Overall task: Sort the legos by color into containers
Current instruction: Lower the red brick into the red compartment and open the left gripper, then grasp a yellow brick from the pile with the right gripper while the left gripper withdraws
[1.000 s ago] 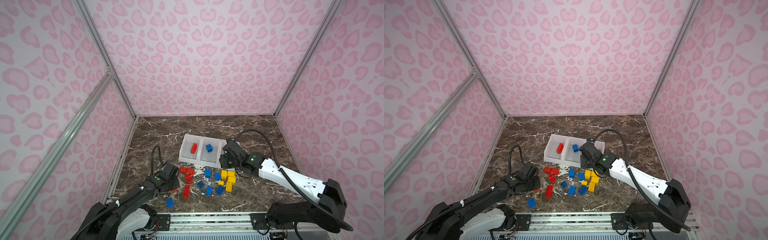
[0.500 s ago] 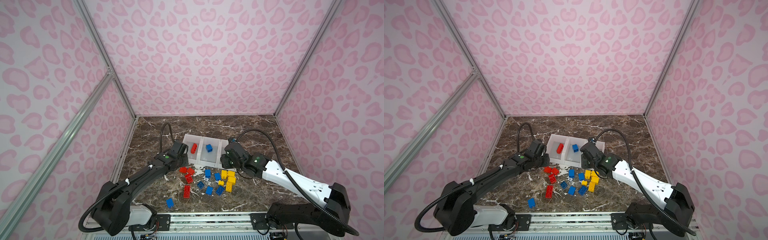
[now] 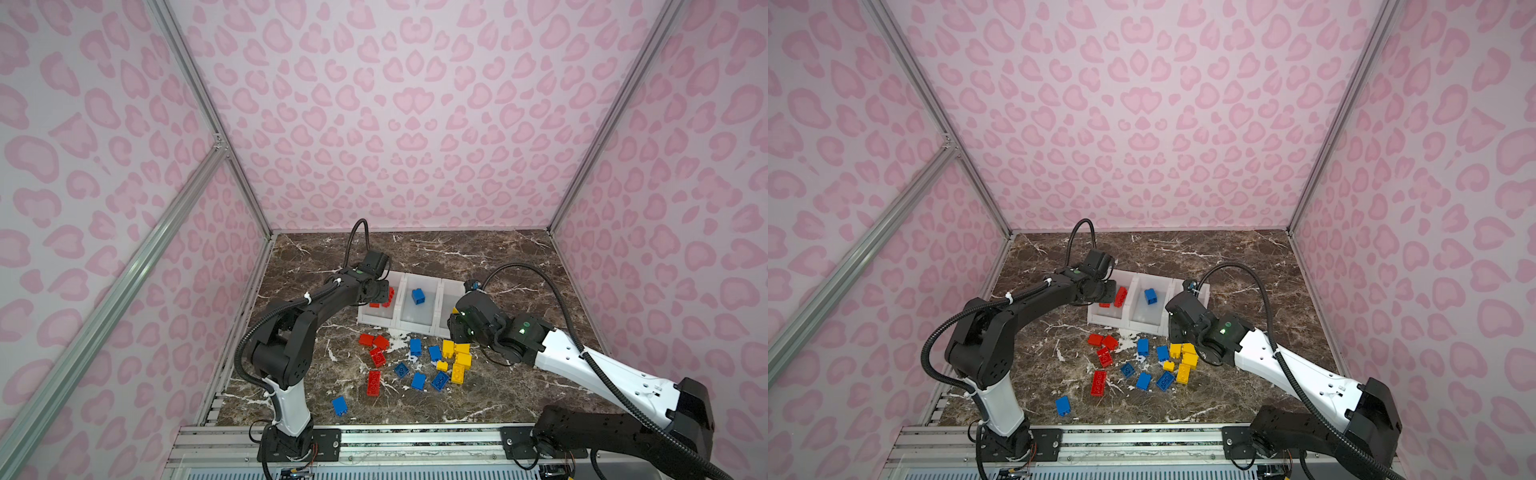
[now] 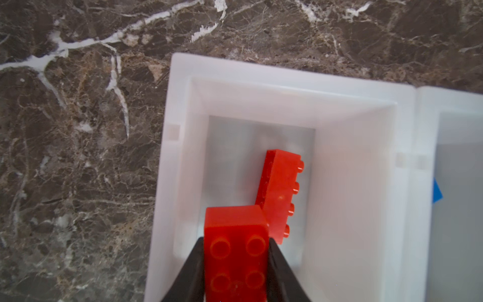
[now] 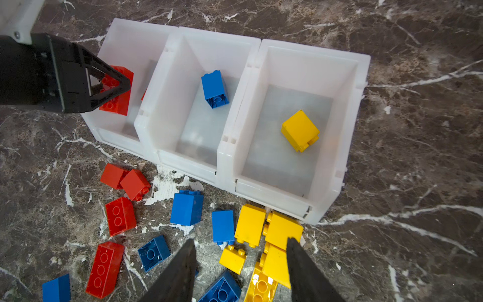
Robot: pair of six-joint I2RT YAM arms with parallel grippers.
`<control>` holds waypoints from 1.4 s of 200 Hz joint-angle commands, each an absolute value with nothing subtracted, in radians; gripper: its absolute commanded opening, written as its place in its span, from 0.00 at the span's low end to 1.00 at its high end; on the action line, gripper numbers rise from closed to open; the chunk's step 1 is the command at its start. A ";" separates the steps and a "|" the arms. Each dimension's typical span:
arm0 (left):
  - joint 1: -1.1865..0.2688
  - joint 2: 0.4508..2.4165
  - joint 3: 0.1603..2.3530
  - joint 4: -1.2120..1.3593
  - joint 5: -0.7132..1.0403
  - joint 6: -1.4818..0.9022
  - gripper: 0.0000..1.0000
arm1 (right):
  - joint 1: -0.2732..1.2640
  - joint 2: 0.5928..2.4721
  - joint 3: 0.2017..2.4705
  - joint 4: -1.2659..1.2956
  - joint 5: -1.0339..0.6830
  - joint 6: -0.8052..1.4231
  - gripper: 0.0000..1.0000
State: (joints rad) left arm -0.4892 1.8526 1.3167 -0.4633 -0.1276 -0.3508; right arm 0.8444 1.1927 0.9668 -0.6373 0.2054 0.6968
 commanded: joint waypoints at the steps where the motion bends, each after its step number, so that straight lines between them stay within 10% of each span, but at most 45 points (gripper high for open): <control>1: -0.486 1.874 1.339 -0.486 -0.124 -0.315 0.35 | 0.848 1.190 0.963 -0.649 0.221 0.709 0.56; 43: -0.480 1.858 1.331 -0.479 -0.131 -0.311 0.51 | 0.848 1.204 0.965 -0.642 0.217 0.709 0.56; 280: -0.482 1.332 0.919 -0.416 -0.065 -0.481 0.52 | 0.862 1.211 0.803 -0.668 0.205 0.825 0.58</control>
State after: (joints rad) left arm -0.4801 1.4006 0.9909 -0.4343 -0.0753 -0.4248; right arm 0.8577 1.2144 0.8440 -0.6498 0.2043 0.7692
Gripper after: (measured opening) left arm 0.516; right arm 0.566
